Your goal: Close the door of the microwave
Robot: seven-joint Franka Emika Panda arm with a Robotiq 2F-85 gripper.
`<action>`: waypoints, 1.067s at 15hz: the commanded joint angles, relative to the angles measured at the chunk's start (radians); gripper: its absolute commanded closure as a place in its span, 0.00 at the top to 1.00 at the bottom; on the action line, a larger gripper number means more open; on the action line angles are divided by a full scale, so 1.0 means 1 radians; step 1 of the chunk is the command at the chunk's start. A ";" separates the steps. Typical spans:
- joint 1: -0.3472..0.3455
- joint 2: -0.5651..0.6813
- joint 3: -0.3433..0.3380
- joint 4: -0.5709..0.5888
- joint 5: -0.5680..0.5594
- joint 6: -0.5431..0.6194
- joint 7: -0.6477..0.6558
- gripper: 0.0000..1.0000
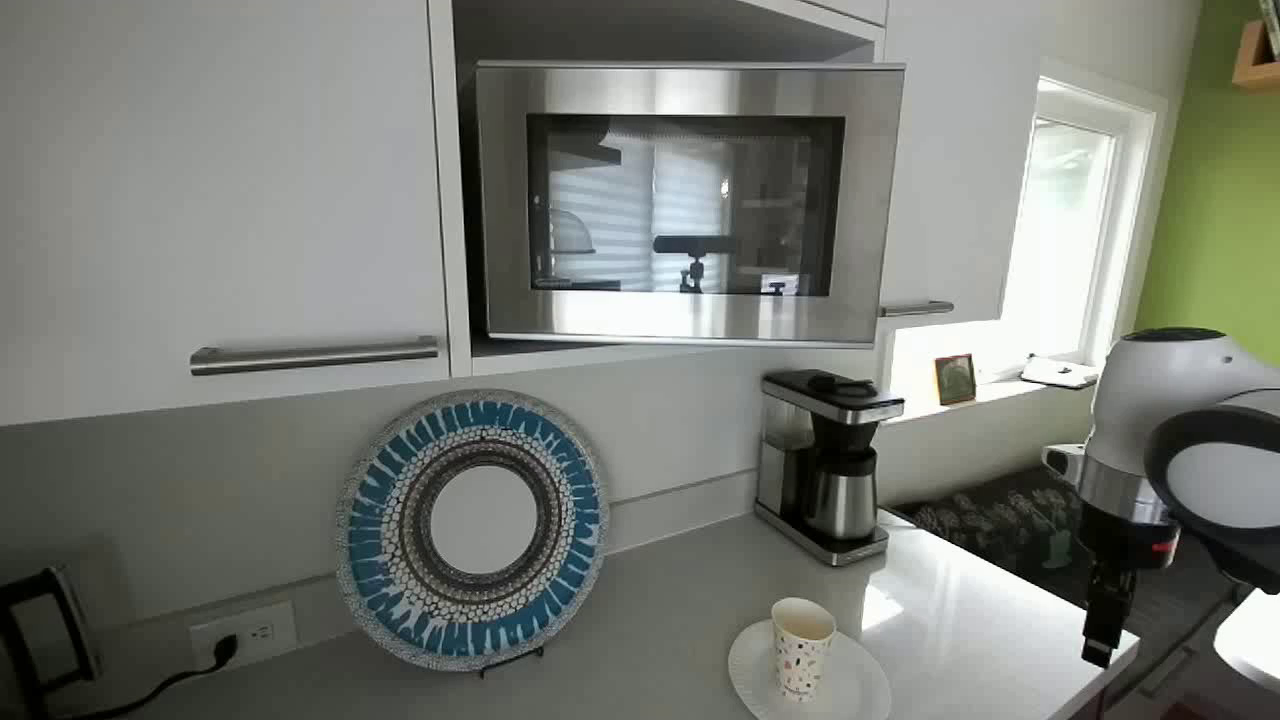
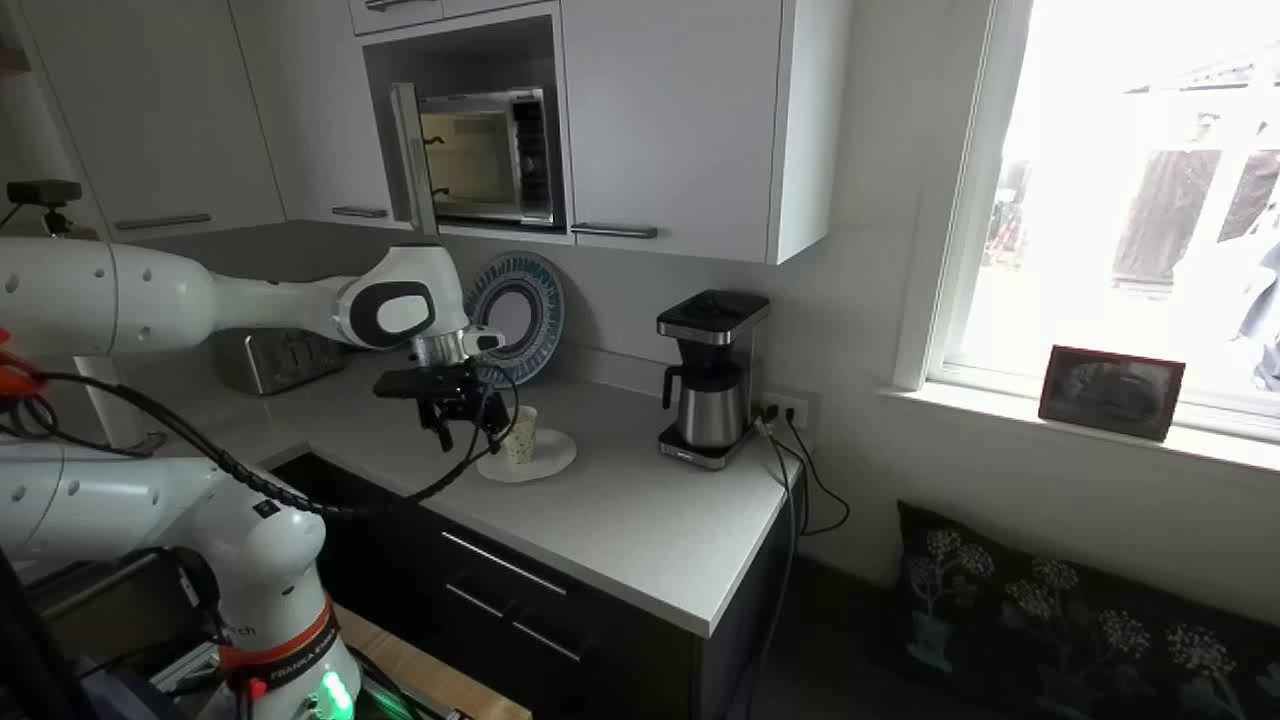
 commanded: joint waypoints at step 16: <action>0.218 -0.177 0.270 0.029 0.144 0.005 0.231 1.00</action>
